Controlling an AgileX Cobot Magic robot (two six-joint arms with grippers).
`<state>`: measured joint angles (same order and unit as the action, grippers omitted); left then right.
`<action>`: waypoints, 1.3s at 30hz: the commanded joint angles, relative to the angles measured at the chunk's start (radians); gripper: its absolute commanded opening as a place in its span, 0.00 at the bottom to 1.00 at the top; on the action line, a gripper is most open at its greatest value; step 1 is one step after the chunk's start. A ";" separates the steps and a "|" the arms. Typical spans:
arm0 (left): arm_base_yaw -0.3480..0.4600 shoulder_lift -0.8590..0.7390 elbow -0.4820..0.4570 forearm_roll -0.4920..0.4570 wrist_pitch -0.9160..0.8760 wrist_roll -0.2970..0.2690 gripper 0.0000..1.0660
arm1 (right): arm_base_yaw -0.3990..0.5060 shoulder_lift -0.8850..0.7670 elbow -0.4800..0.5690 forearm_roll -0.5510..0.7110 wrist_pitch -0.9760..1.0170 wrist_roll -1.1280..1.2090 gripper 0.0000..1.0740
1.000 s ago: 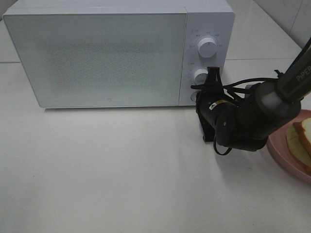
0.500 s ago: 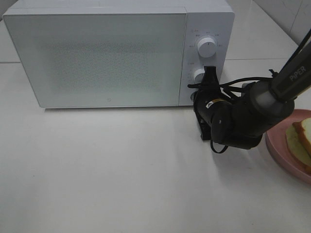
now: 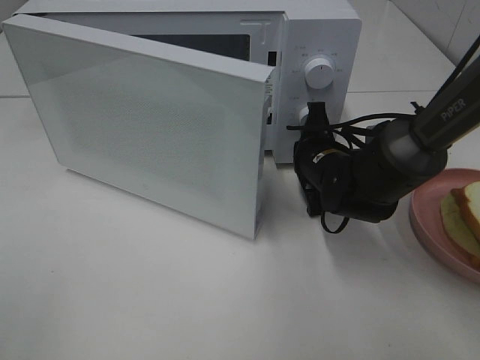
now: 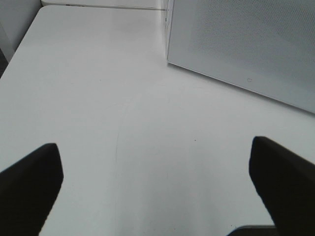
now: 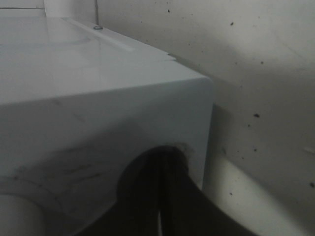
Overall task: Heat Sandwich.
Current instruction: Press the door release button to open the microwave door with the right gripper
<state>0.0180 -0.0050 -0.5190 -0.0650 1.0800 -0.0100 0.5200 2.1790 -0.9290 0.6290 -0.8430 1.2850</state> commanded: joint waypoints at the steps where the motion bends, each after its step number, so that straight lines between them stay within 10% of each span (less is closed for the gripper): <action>1: -0.002 -0.023 0.002 0.000 -0.011 -0.009 0.92 | -0.044 -0.001 -0.089 -0.076 -0.207 -0.024 0.00; 39: -0.002 -0.023 0.002 0.000 -0.011 -0.009 0.92 | -0.041 -0.163 0.097 -0.152 0.167 -0.043 0.01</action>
<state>0.0180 -0.0050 -0.5190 -0.0650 1.0800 -0.0100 0.4840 2.0380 -0.8420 0.4970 -0.6890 1.2590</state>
